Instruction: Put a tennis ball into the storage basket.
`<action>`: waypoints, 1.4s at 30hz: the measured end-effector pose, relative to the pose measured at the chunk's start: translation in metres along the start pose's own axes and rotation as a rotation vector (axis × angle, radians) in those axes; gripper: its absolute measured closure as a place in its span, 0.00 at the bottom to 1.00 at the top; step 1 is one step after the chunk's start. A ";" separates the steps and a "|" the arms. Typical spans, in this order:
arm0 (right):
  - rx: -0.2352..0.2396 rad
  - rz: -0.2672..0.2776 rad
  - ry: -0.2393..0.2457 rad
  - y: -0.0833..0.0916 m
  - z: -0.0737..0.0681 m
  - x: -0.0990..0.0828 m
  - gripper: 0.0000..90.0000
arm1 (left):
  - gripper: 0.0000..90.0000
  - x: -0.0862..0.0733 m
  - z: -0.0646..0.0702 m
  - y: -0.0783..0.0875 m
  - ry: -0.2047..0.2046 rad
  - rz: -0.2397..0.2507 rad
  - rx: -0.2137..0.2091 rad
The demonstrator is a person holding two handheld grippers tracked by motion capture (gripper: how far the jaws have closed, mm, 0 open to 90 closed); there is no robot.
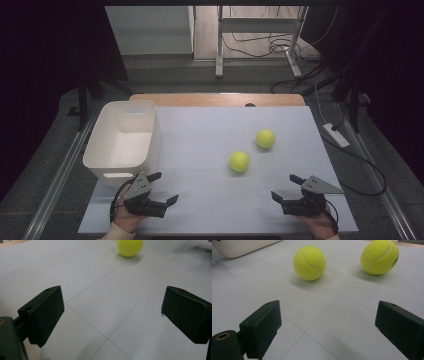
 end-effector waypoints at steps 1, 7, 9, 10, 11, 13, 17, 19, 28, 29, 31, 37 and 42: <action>0.003 0.000 0.001 0.000 0.000 0.000 0.08 | 0.06 0.000 0.000 0.000 0.001 0.001 0.000; 0.006 -0.001 0.003 0.000 0.000 0.000 0.08 | 0.06 0.000 0.000 0.001 0.000 0.002 0.001; 0.003 -0.001 0.000 0.000 0.000 0.000 0.08 | 0.06 0.001 0.000 0.001 -0.002 0.004 0.001; -0.001 0.000 0.000 0.001 0.000 0.000 0.08 | 0.06 0.001 0.000 0.001 -0.002 0.004 0.001; -0.002 0.003 0.000 0.001 0.000 0.000 0.09 | 0.06 0.002 0.001 0.001 -0.001 0.005 0.003; -0.004 0.004 0.001 0.001 0.000 0.000 0.09 | 0.06 0.003 0.001 0.001 0.000 0.007 0.001; -0.002 0.004 0.000 0.002 0.001 0.000 0.09 | 0.06 0.005 0.003 0.000 -0.003 0.005 0.006; -0.002 0.012 -0.008 0.002 0.001 0.001 0.09 | 0.06 0.008 0.004 0.000 -0.005 0.006 0.010; 0.002 0.011 -0.003 0.000 0.001 0.003 0.09 | 0.06 0.012 0.006 0.002 0.003 0.008 0.025; 0.003 0.011 -0.003 0.000 0.001 0.003 0.09 | 0.06 0.014 0.006 0.002 0.001 0.009 0.025; 0.003 0.011 -0.001 -0.001 0.001 0.003 0.10 | 0.06 0.015 0.007 0.001 0.002 0.009 0.024; 0.006 0.013 0.005 -0.001 0.000 0.003 0.10 | 0.06 0.022 0.010 -0.003 0.001 0.005 0.021; 0.006 0.014 0.007 -0.002 0.000 0.003 0.10 | 0.06 0.027 0.012 -0.007 0.002 -0.005 0.015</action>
Point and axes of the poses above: each handheld gripper's, and its own axes: y roughly backward along the jaws, x roughly out of its top, z roughly to its right, the point moved 4 cm from there along -y, roughly forward along the jaws, and after that the axes turned 3 degrees about y, right-handed, at the moved point
